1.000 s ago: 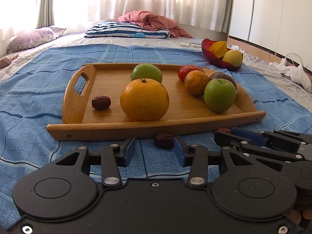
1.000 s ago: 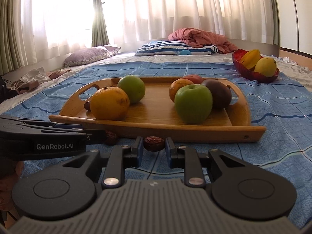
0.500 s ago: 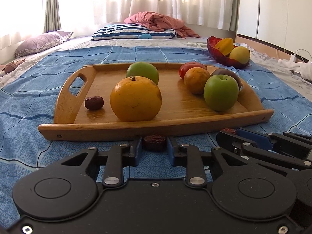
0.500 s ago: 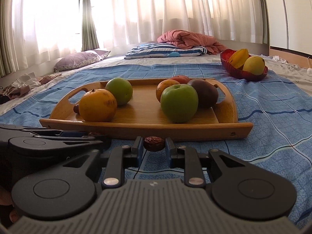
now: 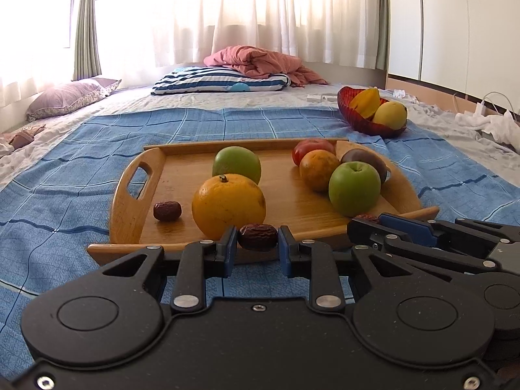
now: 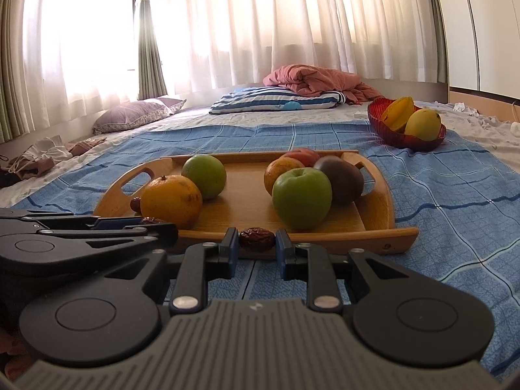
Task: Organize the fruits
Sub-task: 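Carry the date over the tray with the right tool while the left tool carries its date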
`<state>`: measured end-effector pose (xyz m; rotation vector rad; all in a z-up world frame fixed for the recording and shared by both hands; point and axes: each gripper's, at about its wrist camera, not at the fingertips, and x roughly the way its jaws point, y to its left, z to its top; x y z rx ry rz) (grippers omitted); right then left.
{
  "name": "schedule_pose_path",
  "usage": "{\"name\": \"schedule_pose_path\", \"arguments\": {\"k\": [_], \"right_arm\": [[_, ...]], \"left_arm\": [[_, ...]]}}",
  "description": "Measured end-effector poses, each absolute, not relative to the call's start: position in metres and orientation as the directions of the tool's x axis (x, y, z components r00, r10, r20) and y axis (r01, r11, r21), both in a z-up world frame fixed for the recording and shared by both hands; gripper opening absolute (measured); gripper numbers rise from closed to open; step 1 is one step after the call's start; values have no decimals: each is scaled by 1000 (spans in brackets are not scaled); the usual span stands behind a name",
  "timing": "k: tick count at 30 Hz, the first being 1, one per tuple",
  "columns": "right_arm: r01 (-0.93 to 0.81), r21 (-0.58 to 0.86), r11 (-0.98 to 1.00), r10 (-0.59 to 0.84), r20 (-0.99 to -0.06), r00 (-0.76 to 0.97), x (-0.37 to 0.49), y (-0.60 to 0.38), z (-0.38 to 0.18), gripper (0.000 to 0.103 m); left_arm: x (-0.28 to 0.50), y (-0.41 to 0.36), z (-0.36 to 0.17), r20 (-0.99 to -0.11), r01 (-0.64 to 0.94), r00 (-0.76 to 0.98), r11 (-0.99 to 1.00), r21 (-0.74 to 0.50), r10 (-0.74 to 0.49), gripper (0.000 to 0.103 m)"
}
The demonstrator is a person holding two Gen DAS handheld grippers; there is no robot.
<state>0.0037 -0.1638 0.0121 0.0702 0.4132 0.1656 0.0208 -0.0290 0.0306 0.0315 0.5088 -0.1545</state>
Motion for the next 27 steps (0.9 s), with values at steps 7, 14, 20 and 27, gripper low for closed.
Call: {"name": "schedule_pose_path", "arguments": {"k": [7, 14, 20, 27], "right_arm": [[-156, 92, 983, 179, -358, 916, 7, -159, 29, 28], [-158, 88, 983, 179, -345, 921, 16, -154, 41, 29], [-164, 92, 982, 186, -347, 919, 30, -150, 46, 29], [-158, 92, 983, 181, -364, 914, 54, -144, 46, 29]], "left_arm": [[23, -18, 49, -459, 137, 878, 990, -26, -134, 25], [30, -6, 62, -435, 110, 894, 994, -27, -111, 25], [45, 5, 65, -438, 90, 894, 995, -34, -96, 25], [67, 19, 65, -439, 66, 895, 997, -49, -81, 25]]}}
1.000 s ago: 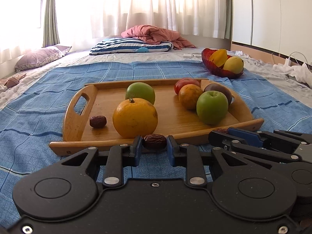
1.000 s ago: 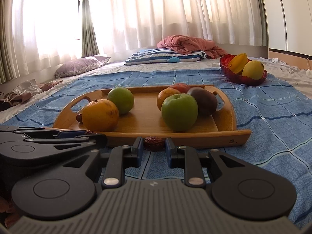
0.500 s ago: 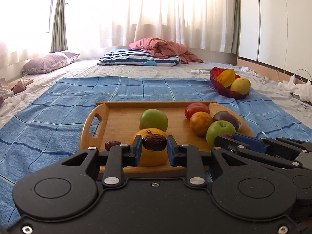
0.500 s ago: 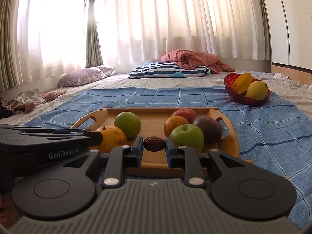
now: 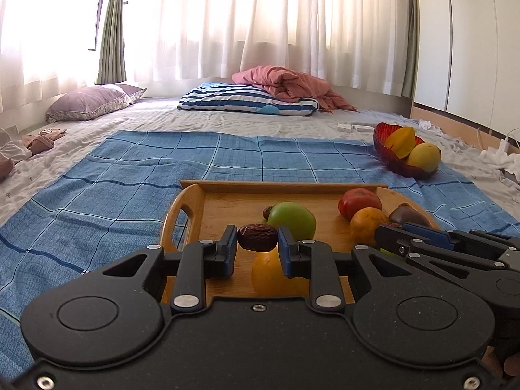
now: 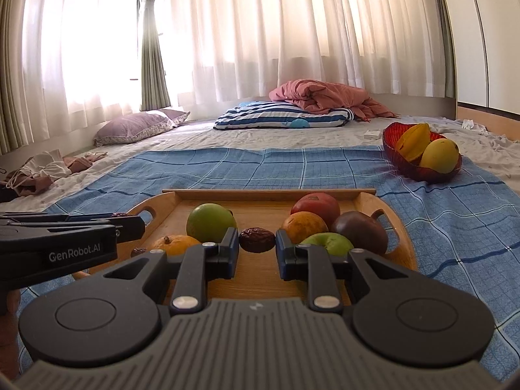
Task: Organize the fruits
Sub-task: 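Carry the date over the tray with the right tool while the left tool carries its date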
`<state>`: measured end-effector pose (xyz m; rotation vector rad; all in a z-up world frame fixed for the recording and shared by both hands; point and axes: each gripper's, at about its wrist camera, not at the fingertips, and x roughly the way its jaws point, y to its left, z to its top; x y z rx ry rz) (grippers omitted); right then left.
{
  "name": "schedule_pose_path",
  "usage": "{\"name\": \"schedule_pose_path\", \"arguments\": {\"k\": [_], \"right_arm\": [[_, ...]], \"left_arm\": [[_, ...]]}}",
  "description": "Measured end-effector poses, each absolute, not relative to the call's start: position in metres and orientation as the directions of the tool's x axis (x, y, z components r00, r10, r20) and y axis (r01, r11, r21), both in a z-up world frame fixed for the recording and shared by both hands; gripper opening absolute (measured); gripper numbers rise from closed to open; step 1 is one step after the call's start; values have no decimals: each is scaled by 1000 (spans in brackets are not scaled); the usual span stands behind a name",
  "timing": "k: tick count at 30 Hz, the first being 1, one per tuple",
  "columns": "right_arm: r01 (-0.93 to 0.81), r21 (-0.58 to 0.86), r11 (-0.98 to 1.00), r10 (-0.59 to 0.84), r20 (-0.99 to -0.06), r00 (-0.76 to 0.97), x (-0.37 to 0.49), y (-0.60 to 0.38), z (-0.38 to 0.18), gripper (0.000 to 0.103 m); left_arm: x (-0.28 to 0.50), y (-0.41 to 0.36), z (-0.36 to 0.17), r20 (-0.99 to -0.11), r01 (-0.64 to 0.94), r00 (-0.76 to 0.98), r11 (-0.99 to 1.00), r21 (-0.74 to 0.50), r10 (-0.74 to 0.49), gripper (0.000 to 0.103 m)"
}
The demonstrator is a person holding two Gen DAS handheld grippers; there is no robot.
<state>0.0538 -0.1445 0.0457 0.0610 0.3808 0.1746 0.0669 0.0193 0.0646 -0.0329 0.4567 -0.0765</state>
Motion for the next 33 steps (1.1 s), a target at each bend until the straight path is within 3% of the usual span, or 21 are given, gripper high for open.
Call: {"name": "schedule_pose_path", "arguments": {"k": [33], "right_arm": [[-152, 60, 987, 163, -432, 887, 109, -127, 23, 30]], "left_arm": [[137, 40, 30, -521, 17, 853, 998, -59, -45, 25]]}}
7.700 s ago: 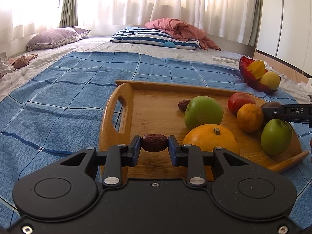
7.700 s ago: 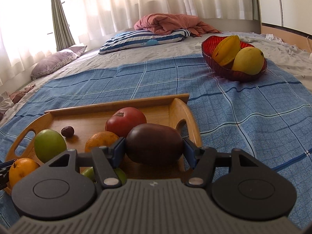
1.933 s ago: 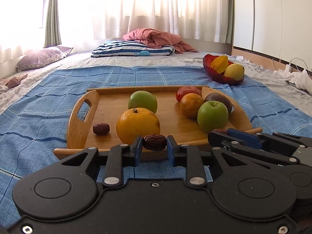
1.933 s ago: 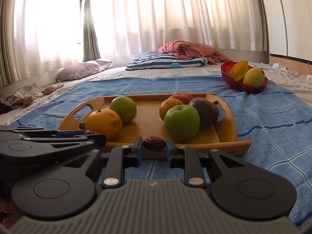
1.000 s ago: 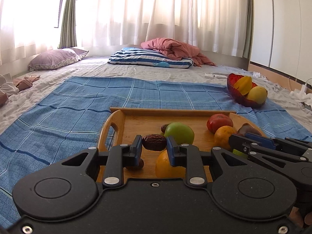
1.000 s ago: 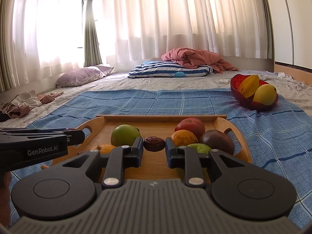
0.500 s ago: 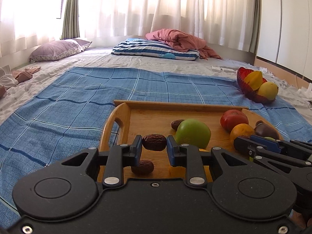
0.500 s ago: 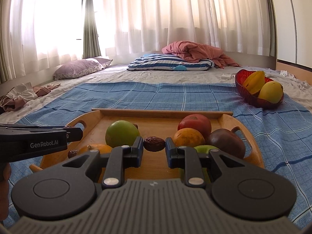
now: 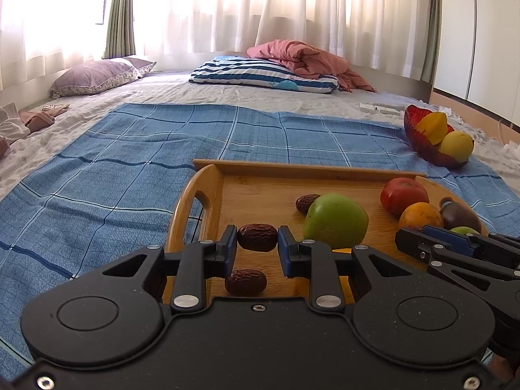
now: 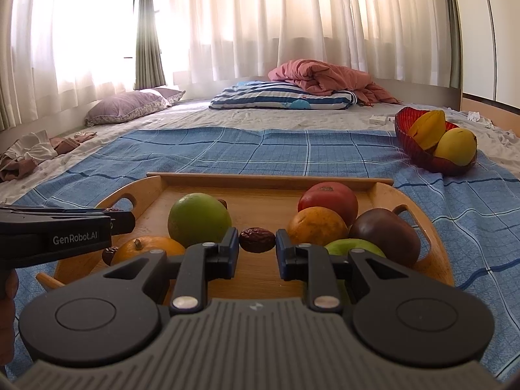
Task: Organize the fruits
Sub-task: 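Carry the date over the tray with the right tool while the left tool carries its date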
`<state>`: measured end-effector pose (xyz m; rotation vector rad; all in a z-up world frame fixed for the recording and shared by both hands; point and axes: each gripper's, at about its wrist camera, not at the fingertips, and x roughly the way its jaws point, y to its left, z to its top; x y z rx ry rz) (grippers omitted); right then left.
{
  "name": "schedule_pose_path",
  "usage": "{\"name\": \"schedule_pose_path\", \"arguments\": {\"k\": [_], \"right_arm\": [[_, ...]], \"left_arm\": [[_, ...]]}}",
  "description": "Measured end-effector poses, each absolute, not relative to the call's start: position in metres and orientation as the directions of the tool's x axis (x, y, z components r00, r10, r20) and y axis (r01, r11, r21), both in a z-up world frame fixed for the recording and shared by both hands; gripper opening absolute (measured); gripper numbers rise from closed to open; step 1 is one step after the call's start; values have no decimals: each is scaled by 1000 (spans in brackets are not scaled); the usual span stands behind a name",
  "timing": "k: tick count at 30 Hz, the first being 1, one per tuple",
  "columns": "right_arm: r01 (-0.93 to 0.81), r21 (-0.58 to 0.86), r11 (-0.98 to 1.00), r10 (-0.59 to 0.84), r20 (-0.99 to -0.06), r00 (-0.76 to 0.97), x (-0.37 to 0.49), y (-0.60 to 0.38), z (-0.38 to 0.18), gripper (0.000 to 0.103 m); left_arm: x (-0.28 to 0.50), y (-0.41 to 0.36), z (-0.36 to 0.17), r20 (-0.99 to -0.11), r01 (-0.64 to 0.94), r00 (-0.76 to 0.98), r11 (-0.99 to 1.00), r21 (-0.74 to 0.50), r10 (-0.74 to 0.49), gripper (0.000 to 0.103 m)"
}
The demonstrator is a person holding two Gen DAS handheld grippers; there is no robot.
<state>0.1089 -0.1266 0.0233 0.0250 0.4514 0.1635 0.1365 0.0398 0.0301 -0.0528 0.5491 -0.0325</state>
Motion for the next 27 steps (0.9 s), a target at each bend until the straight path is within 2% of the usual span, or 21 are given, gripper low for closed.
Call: {"name": "schedule_pose_path", "arguments": {"k": [27], "right_arm": [[-172, 25, 985, 165, -452, 877, 122, -119, 18, 30]], "left_arm": [[161, 44, 19, -567, 15, 821, 996, -93, -66, 25]]}}
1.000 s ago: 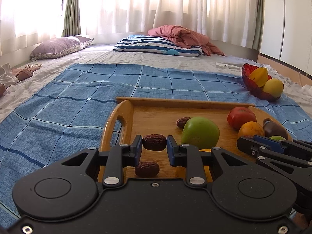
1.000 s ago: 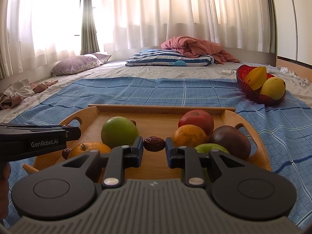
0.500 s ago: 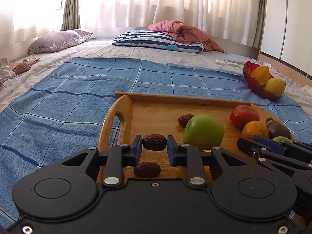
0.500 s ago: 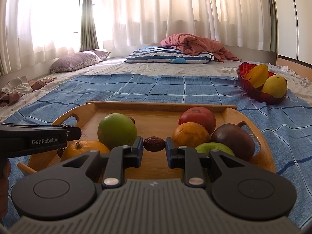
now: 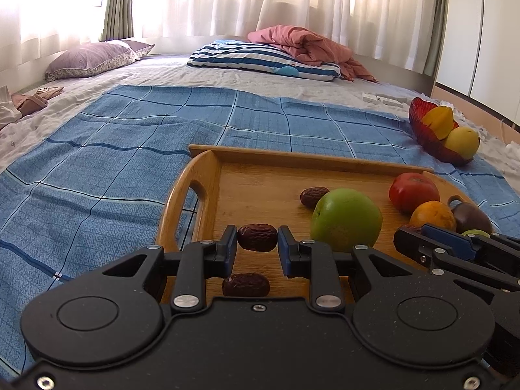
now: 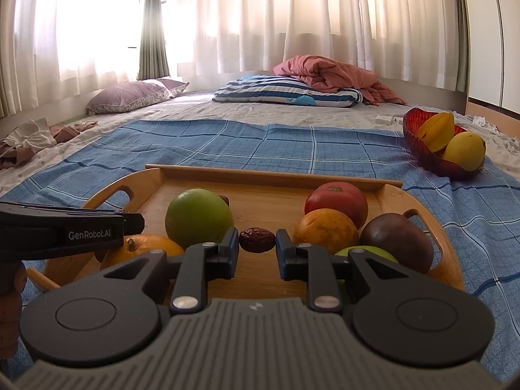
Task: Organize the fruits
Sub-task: 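Carry the date over the tray with the right tool while the left tool carries its date, then lower the date beside the tomato and open the right tool while the left tool releases its date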
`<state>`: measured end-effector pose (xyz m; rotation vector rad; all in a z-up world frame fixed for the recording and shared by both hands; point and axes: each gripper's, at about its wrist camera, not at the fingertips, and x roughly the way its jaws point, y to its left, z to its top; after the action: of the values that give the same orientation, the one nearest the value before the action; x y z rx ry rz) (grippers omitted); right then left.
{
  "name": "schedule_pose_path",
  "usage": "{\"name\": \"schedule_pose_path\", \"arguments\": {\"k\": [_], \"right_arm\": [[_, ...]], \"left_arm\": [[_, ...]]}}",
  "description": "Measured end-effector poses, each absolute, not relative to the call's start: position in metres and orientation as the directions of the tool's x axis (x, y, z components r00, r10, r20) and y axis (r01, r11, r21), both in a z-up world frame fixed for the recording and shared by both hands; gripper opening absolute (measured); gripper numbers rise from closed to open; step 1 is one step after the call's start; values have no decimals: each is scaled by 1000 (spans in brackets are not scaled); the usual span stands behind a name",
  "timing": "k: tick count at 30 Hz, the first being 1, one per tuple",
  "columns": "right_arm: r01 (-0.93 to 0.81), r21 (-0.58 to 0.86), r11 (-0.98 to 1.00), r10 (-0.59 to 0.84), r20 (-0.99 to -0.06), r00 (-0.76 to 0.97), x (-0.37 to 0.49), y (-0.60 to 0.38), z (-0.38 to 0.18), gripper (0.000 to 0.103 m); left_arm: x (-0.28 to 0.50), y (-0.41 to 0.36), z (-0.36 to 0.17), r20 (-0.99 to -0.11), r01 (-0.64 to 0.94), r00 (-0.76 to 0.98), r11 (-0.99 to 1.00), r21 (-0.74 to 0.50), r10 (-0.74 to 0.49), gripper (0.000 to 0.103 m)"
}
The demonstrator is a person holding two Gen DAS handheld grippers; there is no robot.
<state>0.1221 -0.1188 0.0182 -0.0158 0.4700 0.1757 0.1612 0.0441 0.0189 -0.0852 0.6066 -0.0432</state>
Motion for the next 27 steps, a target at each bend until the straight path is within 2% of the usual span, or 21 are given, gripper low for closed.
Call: {"name": "schedule_pose_path", "arguments": {"k": [8, 19, 27], "right_arm": [[-215, 0, 977, 187, -493, 850, 132, -116, 21, 30], [-202, 93, 975, 218, -591, 777, 177, -135, 50, 30], [-158, 178, 971, 237, -662, 711, 221, -141, 47, 30]], "left_arm": [[173, 50, 19, -595, 26, 798, 992, -120, -93, 25], [204, 52, 30, -612, 26, 784, 990, -139, -106, 25], [234, 49, 34, -636, 14, 766, 992, -129, -94, 25]]}}
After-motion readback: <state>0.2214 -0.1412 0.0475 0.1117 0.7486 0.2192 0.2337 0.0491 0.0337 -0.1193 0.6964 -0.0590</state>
